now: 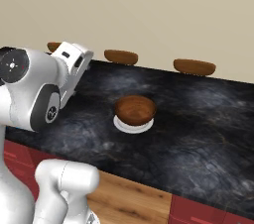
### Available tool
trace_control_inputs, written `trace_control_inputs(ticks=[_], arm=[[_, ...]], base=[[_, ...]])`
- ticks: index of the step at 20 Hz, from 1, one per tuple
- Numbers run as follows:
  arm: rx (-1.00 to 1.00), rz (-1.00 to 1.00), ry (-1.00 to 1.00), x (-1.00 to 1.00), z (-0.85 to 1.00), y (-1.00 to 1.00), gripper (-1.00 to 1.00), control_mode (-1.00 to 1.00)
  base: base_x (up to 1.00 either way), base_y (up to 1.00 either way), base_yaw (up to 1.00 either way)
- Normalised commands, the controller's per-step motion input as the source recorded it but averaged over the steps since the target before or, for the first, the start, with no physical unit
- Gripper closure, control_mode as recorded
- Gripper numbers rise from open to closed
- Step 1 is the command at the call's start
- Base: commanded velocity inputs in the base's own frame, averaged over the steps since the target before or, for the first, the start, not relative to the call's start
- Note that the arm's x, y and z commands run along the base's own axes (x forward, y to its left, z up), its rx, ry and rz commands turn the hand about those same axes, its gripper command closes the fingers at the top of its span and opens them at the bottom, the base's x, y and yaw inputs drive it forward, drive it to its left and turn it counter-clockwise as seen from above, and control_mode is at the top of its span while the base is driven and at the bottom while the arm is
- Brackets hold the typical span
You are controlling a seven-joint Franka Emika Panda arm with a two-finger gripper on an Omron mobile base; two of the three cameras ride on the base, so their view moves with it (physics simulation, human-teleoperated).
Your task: Move the bowls from the cabinet to the plates on the dining table.
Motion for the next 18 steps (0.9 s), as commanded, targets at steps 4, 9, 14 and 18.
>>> trace_control_inputs(ticks=[4,9,14,18], arm=[[0.01,-0.01,-0.08,-0.2,0.09,0.0,-1.0,-1.0],[0.0,-0.01,-0.05,-0.25,0.19,0.0,-1.0,-1.0],[0.0,0.0,-0.01,-0.33,0.22,0.0,-1.0,-1.0],[0.0,0.0,0.0,-0.08,0.05,0.0,-1.0,1.0]], base=[[0.0,0.0,0.0],[0.0,0.0,0.0],[0.0,0.0,0.0],[-0.21,0.06,0.0]])
